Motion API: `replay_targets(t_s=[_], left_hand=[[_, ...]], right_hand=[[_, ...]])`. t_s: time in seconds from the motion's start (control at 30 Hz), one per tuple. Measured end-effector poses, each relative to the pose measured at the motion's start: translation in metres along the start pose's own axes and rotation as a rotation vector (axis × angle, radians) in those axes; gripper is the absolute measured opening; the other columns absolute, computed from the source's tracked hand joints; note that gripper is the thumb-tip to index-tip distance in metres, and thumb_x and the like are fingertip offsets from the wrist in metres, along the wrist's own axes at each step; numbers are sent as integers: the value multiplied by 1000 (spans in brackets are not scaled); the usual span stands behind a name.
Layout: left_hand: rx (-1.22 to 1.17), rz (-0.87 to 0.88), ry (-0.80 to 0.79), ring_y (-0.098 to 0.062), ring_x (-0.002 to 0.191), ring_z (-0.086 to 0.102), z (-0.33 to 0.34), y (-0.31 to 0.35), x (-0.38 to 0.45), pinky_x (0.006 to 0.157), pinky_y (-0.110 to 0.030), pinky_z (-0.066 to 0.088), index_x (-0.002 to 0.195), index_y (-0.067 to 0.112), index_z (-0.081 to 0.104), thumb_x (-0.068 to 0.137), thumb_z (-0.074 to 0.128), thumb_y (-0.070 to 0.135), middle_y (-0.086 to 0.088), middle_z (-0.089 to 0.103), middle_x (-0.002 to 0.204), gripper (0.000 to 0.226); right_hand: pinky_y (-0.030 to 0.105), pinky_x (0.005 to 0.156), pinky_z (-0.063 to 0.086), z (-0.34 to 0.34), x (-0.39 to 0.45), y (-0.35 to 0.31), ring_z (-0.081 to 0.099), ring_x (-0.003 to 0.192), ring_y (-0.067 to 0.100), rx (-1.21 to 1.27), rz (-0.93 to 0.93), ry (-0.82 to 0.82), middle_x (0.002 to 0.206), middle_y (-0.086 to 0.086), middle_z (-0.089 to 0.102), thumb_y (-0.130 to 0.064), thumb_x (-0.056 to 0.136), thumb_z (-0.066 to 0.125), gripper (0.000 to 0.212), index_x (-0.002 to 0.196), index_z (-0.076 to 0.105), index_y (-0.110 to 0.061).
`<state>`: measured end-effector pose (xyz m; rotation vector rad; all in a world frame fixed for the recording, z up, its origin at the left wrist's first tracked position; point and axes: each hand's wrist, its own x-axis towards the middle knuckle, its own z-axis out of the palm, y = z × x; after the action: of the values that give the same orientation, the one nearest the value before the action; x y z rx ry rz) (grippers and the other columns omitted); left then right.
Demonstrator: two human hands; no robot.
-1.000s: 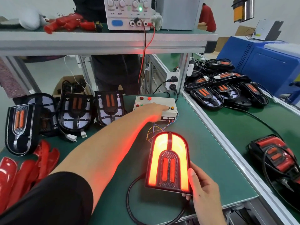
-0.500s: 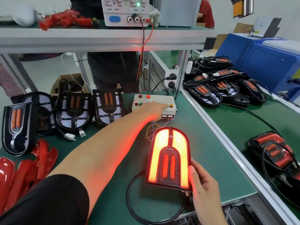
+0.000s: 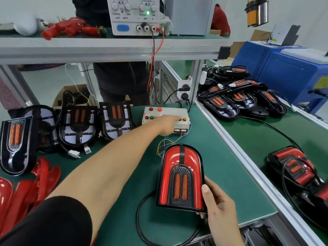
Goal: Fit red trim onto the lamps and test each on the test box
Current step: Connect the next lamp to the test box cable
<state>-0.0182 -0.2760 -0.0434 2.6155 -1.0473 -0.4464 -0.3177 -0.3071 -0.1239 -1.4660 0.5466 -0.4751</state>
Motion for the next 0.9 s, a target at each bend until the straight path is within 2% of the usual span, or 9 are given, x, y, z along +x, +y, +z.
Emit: replay_targets(t_s=[0.07,0.13,0.23,0.3,0.43,0.57,0.73,0.83,0.9], left_hand=[[-116,58,60,-32,126,54,-1,-1,-8,95,-36,45,154,23,42,103,37,5,-11,50,151,55],[-214,96,173,-22,95,62,-6,-2,-19,73,-32,45,133,18,62,107,41,19,-3,70,113,34],[-332,171,262,1,63,54,-12,-3,-44,57,-24,38,102,18,70,105,51,29,12,63,73,22],[-371,255,213,1,62,54,-16,0,-65,62,-23,45,95,21,71,101,59,28,8,66,74,15],[-197,449,79,6,77,58,-13,15,-98,73,-8,42,98,21,76,96,66,19,17,66,84,10],[263,585,84,-13,109,55,6,34,-93,93,-33,43,116,25,73,97,63,23,9,71,110,22],[799,601,49,-22,108,48,41,53,-73,80,-38,29,105,21,65,91,61,11,3,64,101,17],[849,617,45,-21,103,49,45,57,-64,79,-37,29,100,20,64,87,65,6,3,64,96,18],[856,600,18,-22,101,50,45,57,-58,78,-38,29,97,18,63,86,64,3,2,66,93,19]], right_hand=[[21,46,51,0,-1,-1,65,61,9,22,1,-18,91,5,80,-37,83,65,36,117,74,-32],[16,48,51,1,-2,-2,69,62,7,55,13,-36,92,7,80,-32,81,67,35,115,76,-27],[19,57,56,2,-2,-1,75,74,14,65,50,-85,94,10,80,-30,80,69,36,114,76,-22],[24,62,59,2,-1,-3,76,80,19,35,69,-109,95,10,80,-31,81,70,36,115,76,-20],[29,47,48,-1,2,-3,64,64,18,-101,91,-186,87,10,79,-28,98,66,18,110,78,-34],[31,47,44,-2,10,-6,51,55,20,-162,116,-229,73,8,74,-30,100,64,17,108,79,-33],[28,52,45,-5,14,-21,52,50,16,-352,73,-304,70,4,72,-51,100,58,27,97,78,-34],[23,51,33,-11,17,-24,43,47,12,-479,-6,-253,52,-4,44,-65,97,50,57,64,53,-19],[27,53,26,-15,24,-21,32,50,10,-539,-59,-148,52,-7,31,-61,98,50,58,63,40,-16]])
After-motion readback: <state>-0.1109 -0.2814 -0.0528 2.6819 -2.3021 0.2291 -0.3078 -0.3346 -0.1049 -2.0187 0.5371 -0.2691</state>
